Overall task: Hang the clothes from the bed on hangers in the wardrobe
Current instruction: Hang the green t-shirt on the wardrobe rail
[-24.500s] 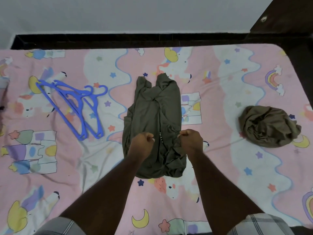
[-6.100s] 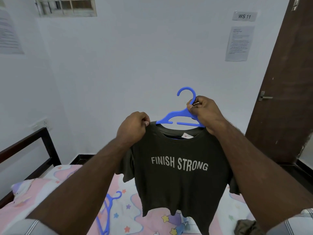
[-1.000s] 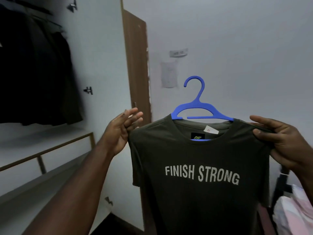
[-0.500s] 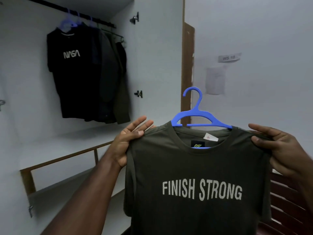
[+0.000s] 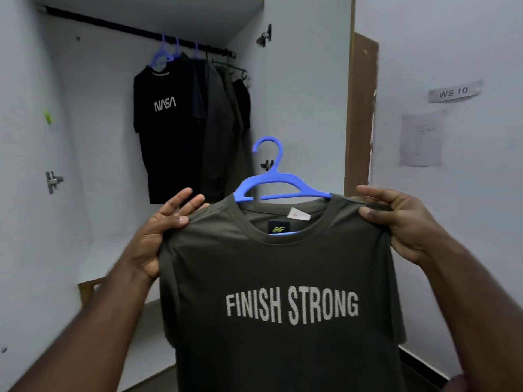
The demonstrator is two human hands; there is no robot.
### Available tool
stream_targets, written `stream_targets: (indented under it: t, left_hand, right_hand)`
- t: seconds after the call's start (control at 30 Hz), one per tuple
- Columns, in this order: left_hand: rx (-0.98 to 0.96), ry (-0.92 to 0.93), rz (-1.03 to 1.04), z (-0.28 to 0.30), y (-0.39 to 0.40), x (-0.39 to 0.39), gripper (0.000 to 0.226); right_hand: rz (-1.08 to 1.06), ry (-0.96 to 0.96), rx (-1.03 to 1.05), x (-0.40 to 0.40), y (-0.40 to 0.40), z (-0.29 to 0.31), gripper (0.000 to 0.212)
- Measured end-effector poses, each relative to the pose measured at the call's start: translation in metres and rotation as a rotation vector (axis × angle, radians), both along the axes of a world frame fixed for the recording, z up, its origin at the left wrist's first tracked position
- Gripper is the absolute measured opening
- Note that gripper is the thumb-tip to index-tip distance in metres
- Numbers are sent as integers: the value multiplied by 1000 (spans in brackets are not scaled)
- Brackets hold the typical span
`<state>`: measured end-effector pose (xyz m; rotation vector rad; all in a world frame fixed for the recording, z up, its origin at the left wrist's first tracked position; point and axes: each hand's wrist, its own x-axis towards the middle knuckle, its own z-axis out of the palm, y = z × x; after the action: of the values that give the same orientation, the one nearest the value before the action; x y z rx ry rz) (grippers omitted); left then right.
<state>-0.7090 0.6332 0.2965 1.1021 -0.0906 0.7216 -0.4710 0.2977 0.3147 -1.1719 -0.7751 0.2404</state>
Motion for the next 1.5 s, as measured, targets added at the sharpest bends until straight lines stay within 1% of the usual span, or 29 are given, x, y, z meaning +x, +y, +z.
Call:
stream_targets:
  t: [0.07, 0.1, 0.23, 0.37, 0.6, 0.7, 0.87, 1.0, 1.17, 1.3, 1.4, 1.43, 1.5]
  left_hand:
    - [16, 9, 68, 0, 9, -2, 58]
    - [16, 12, 96, -1, 13, -3, 59]
    - [7, 22, 168, -3, 35, -3, 58]
    - [4, 26, 214, -3, 64, -3, 51]
    - [-4, 8, 264, 1, 138, -2, 50]
    - [17, 11, 278, 7, 173, 1, 54]
    - [27, 13, 273, 19, 225, 8, 52]
    - [10, 3, 285, 22, 262, 17, 59]
    - [-13, -25, 266, 29, 305, 37, 52]
    - [42, 9, 279, 45, 334, 60, 52]
    - [111, 72, 350, 62, 359, 79, 52]
    - [136, 86, 404, 68, 367, 86, 49]
    - [202, 106, 588, 80, 384, 102, 40]
  right_hand:
    - [23, -2, 0, 12, 21, 3, 60]
    - [31, -3, -2, 16, 31, 4, 55]
    - [64, 2, -12, 34, 73, 5, 56]
    - [124, 13, -16, 49, 113, 6, 43]
    - [279, 6, 6, 58, 193, 16, 57]
    - [299, -2, -1, 61, 227, 23, 54]
    - [311, 16, 0, 69, 276, 32, 47]
    - [306, 23, 13, 78, 316, 38, 42]
    - [311, 15, 33, 100, 362, 47, 40]
    - [320, -6, 74, 127, 397, 57, 39]
    - [323, 3, 115, 150, 424, 69, 35]
    - [322, 0, 124, 158, 433, 74, 35]
    - [318, -4, 139, 171, 452, 86, 34]
